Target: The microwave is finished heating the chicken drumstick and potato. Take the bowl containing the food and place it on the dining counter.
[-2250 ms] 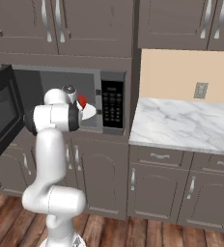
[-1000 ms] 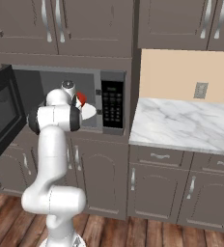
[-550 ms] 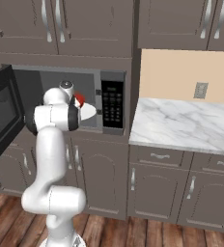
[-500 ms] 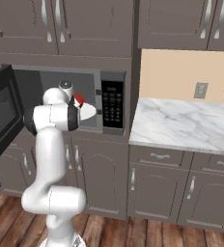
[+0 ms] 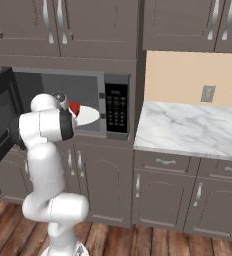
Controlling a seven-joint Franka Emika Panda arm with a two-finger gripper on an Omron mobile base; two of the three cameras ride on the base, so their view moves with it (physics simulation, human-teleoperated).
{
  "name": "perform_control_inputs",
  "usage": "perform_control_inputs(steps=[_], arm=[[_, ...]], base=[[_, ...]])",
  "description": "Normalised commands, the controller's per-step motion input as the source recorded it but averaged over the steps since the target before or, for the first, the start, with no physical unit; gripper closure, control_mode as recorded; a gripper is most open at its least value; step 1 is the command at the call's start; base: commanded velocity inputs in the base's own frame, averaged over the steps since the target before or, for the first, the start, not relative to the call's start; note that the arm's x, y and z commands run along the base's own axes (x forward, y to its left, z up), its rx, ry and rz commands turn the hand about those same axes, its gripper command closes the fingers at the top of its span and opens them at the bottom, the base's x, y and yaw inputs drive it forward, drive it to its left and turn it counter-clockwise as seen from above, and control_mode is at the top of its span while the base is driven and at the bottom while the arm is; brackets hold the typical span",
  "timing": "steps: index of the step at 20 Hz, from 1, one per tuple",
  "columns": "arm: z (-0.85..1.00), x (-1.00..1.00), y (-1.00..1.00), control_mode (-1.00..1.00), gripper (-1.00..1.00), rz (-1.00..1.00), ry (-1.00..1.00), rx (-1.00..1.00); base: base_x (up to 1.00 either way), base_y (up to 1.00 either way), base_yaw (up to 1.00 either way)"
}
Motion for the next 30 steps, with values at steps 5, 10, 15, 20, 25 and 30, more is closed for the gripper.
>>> perform_control_inputs(steps=[5,10,15,20,25,30], arm=[[0.23,-1.00,-0.03,-1.00,1.00,0.00,-0.15,0.00],[0.65,-1.00,0.00,-1.00,1.00,0.00,-0.06,0.00],[0.90,-1.00,0.00,-1.00,1.00,0.00,0.00,0.00],[1.00,-1.00,-0.02,-1.00,1.00,0.00,0.08,0.00],[0.99,-0.99,-0.10,-1.00,1.00,0.00,0.27,-0.05],[0.73,-0.87,-0.40,-1.00,1.00,-0.10,0.23,-0.07]], base=[[0.00,0.00,0.00],[0.00,0.00,0.00],[0.00,0.00,0.00],[0.00,0.00,0.00],[0.00,0.00,0.00],[0.00,0.00,0.00]])
